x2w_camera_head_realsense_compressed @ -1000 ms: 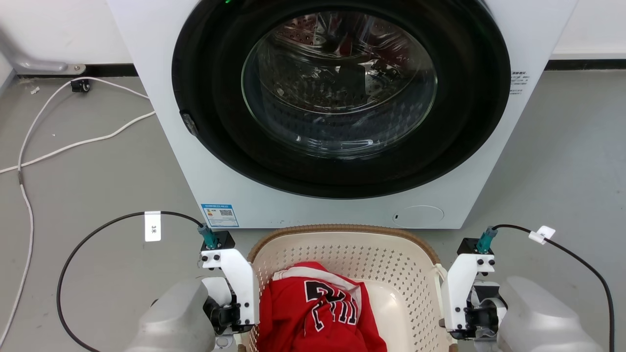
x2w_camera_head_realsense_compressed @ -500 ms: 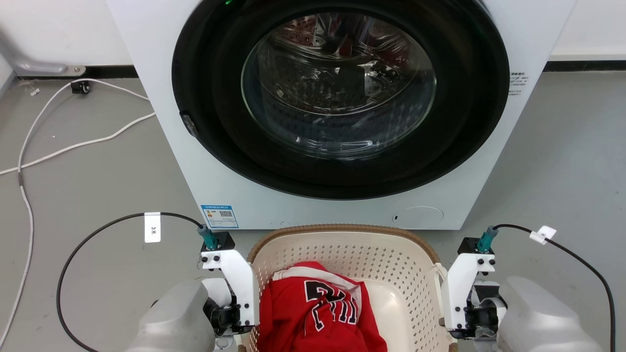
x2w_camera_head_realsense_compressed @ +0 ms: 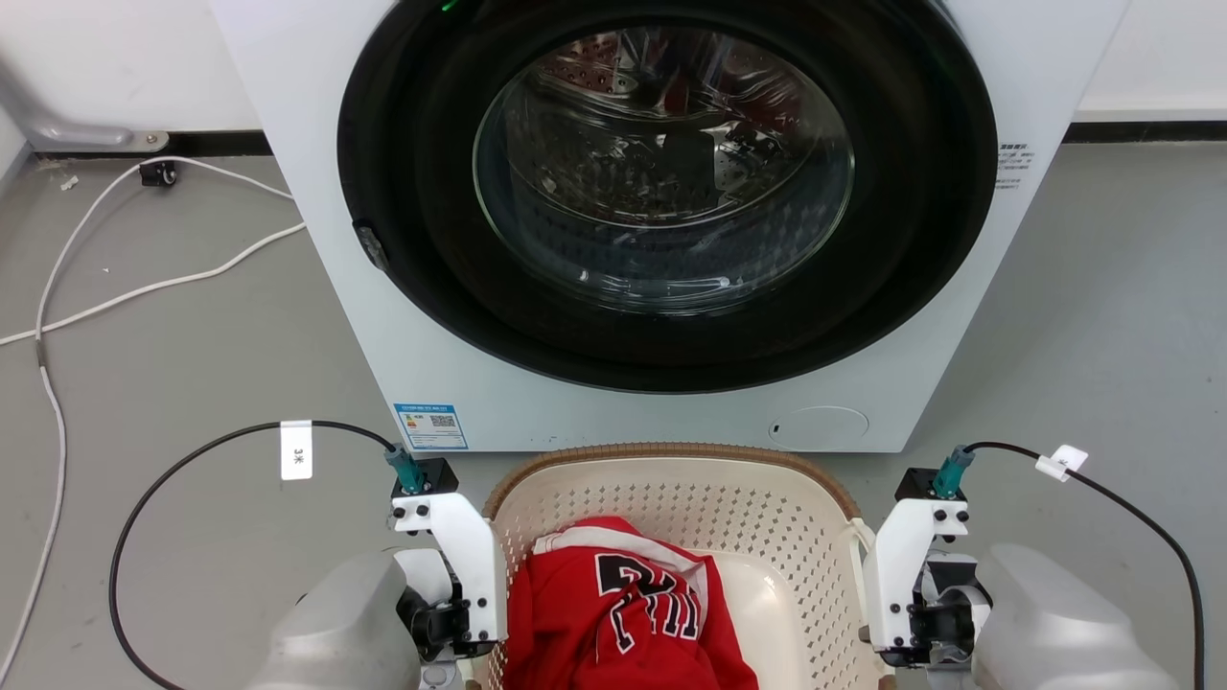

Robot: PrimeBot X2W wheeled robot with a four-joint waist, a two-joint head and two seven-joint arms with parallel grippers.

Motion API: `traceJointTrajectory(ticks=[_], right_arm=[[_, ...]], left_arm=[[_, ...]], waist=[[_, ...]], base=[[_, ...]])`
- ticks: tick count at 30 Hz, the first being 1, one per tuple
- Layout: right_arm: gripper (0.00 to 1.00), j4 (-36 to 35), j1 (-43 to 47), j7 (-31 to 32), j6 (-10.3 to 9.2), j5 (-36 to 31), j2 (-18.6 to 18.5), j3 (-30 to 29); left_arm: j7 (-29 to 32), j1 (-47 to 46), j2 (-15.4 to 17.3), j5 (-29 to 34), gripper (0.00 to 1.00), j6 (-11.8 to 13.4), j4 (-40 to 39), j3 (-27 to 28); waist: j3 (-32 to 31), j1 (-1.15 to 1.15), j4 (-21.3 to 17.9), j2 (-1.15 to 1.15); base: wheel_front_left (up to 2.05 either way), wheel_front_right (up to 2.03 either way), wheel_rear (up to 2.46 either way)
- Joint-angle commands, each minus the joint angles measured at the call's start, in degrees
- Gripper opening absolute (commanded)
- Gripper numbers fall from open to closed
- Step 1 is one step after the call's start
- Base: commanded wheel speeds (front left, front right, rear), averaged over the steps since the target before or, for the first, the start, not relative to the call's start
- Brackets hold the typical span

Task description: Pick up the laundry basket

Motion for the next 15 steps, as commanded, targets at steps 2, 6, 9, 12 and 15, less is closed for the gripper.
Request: traceJointTrajectory(ticks=[2, 6, 9, 12, 15], right_arm=[[0.00, -0.9, -0.5, -0.2, 0.81, 0.8, 2.5, 0.2], [0.00, -0.8, -0.6, -0.2, 0.81, 0.9, 2.5, 0.3], [0.00, -0.7, -0.7, -0.3, 0.81, 1.0, 2.5, 0.4], [0.00, -0.6, -0.8, -0.2, 0.81, 1.2, 2.4, 0.5], [0.00, -0.5, -0.9, -0.2, 0.81, 1.3, 2.4, 0.6]], left_arm=[[-0.2, 0.3, -2.2, -0.9, 0.00, -0.9, -1.1, -0.2], [-0.3, 0.2, -2.2, -1.2, 0.00, -0.9, -1.1, -0.6], [-0.4, 0.1, -2.2, -1.4, 0.00, -0.9, -1.1, -0.8], [-0.6, 0.0, -2.2, -1.8, 0.00, -0.9, -1.1, -1.0], [-0.6, 0.0, -2.2, -1.9, 0.00, -0.9, -1.0, -1.2]], waist=[[0.0, 0.00, 0.0, 0.00], [0.0, 0.00, 0.0, 0.00], [0.1, 0.00, 0.0, 0.00], [0.2, 0.00, 0.0, 0.00], [0.2, 0.00, 0.0, 0.00]], base=[[0.00, 0.00, 0.00], [0.00, 0.00, 0.00], [0.00, 0.00, 0.00], [0.00, 0.00, 0.00], [0.00, 0.00, 0.00]])
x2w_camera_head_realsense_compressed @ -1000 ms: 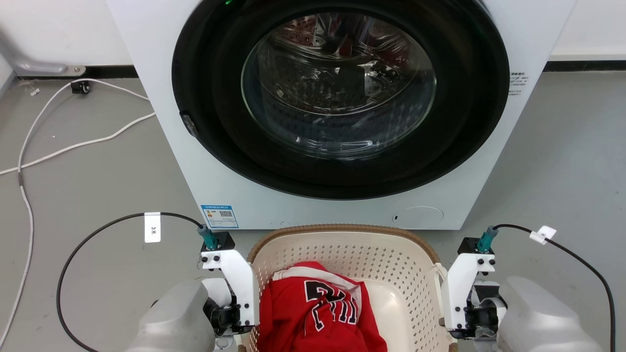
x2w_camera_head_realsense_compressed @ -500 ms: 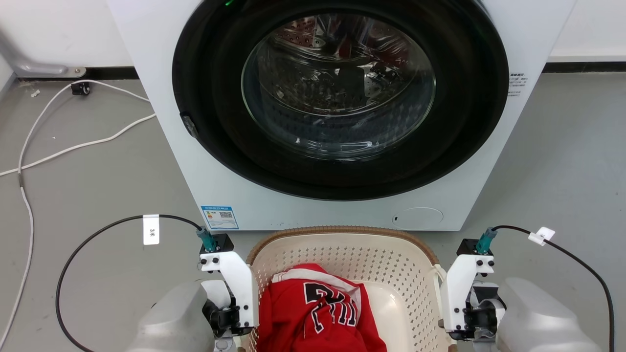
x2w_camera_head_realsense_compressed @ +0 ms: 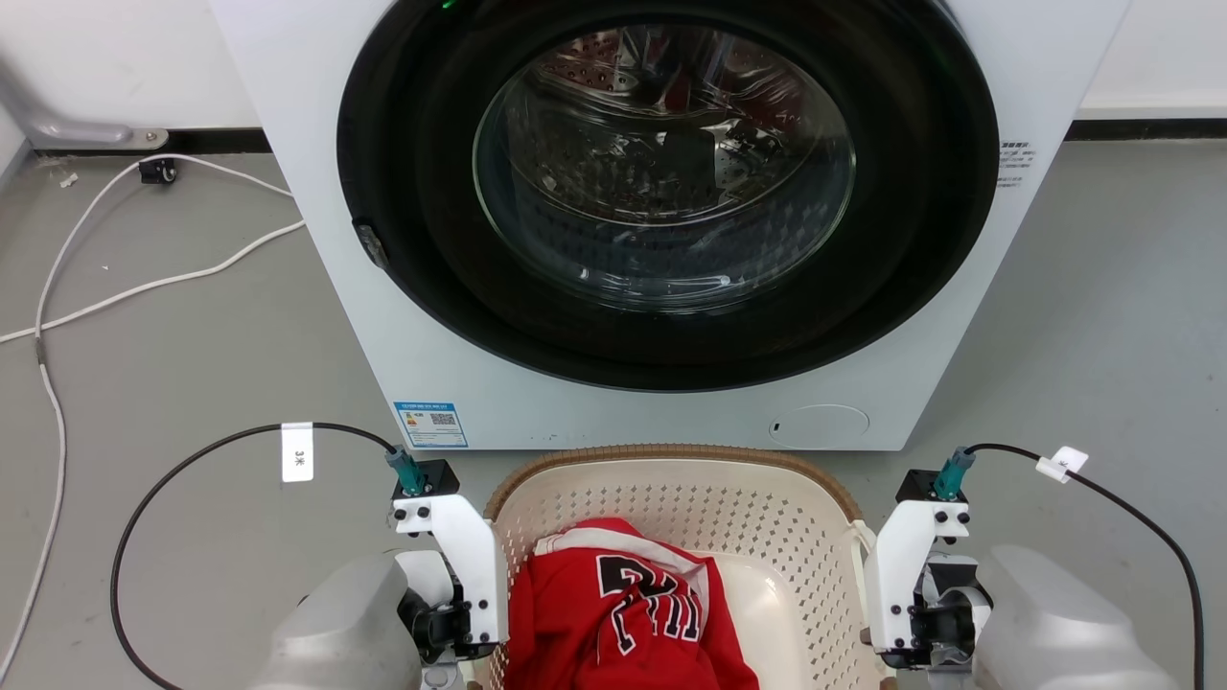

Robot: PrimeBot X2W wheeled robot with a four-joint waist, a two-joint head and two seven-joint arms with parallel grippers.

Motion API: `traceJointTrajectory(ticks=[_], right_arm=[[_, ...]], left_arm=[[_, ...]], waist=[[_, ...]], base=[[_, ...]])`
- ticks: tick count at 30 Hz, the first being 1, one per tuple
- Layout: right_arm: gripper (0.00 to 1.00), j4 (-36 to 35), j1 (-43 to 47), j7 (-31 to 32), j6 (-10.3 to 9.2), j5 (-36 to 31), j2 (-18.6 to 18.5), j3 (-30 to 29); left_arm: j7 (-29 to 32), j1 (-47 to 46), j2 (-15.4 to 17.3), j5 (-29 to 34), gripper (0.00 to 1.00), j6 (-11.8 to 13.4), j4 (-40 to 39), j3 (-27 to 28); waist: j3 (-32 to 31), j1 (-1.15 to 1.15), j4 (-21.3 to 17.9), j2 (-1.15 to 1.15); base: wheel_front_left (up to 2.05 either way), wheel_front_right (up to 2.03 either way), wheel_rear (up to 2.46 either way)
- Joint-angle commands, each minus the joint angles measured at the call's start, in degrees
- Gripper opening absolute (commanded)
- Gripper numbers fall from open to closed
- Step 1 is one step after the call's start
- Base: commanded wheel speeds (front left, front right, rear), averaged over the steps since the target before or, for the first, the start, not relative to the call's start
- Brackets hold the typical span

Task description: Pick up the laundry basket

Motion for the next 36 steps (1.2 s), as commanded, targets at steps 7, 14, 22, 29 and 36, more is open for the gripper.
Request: traceJointTrajectory(ticks=[7, 14, 22, 29, 36], right_arm=[[0.00, -0.7, -0.7, -0.4, 0.81, 0.9, 2.5, 0.3], [0.00, -0.6, -0.8, -0.6, 0.81, 1.1, 2.6, 0.6], [0.00, -0.5, -0.9, -0.7, 0.81, 1.4, 2.6, 0.8], [0.00, -0.4, -0.7, -0.6, 0.81, 1.8, 2.6, 1.0], [0.00, -0.3, -0.7, -0.7, 0.81, 2.0, 2.7, 1.1]], left_arm=[[-0.5, 0.1, -2.2, -1.1, 0.00, -0.9, -1.1, -0.6], [-0.6, 0.1, -2.1, -1.6, 0.00, -0.9, -1.2, -1.2], [-0.8, -0.1, -2.1, -2.2, 0.00, -0.9, -1.1, -1.8], [-0.9, 0.0, -2.1, -2.7, 0.00, -0.9, -1.1, -2.3], [-1.0, 0.0, -2.1, -3.2, 0.00, -0.9, -1.1, -2.9]], waist=[[-0.1, 0.00, -0.1, 0.00], [-0.1, 0.00, -0.1, 0.00], [0.0, 0.00, -0.1, 0.00], [-0.1, 0.00, -0.1, 0.00], [-0.2, 0.00, -0.2, 0.00]], base=[[0.00, 0.00, 0.00], [0.00, 0.00, 0.00], [0.00, 0.00, 0.00], [0.00, 0.00, 0.00], [0.00, 0.00, 0.00]])
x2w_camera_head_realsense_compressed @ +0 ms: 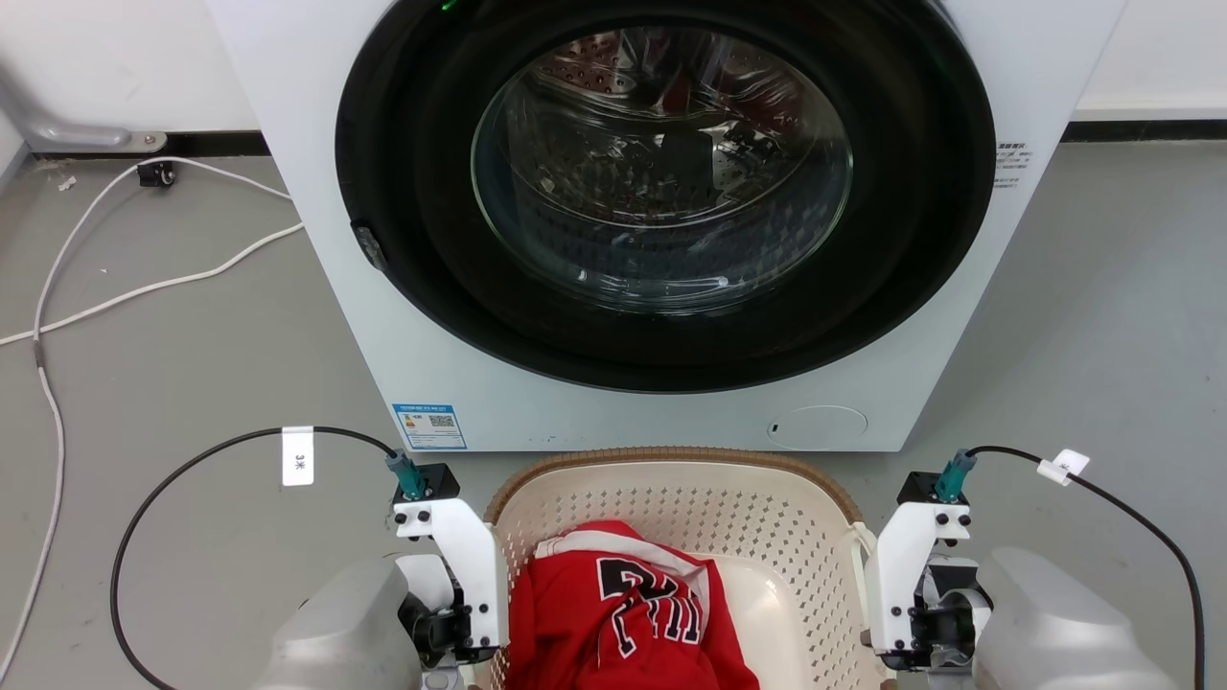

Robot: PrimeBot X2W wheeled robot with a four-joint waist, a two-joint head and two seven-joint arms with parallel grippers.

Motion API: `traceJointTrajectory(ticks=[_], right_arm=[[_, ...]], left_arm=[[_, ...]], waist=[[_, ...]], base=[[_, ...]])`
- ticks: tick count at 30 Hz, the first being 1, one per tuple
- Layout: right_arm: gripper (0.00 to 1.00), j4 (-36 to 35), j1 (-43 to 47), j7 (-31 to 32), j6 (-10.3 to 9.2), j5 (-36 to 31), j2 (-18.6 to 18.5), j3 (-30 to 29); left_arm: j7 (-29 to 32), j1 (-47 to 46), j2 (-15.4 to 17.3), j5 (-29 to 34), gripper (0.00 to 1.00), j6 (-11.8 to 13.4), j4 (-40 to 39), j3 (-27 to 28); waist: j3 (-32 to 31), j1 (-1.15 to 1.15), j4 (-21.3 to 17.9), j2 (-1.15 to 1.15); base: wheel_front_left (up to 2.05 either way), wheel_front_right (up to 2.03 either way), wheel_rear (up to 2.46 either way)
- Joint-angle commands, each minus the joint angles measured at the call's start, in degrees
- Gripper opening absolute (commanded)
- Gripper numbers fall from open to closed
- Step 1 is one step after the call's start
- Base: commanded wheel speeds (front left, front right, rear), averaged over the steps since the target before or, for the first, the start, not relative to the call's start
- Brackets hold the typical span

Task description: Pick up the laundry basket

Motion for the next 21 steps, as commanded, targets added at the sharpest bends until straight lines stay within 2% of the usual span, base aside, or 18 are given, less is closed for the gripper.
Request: traceJointTrajectory(ticks=[1, 21], right_arm=[[0.00, -0.9, -0.6, -0.2, 0.81, 0.7, 2.6, 0.0], [0.00, -0.7, -0.3, -0.1, 0.81, 1.4, 2.6, 0.4]], left_arm=[[-0.2, 0.0, -2.2, -0.7, 0.00, -0.9, -1.3, -0.2], [-0.6, -0.3, -2.2, -1.9, 0.00, -0.9, -1.4, -1.7]], waist=[[0.0, 0.00, 0.0, 0.00], [-0.1, 0.00, -0.1, 0.00]], base=[[0.00, 0.00, 0.00], [0.00, 0.00, 0.00]])
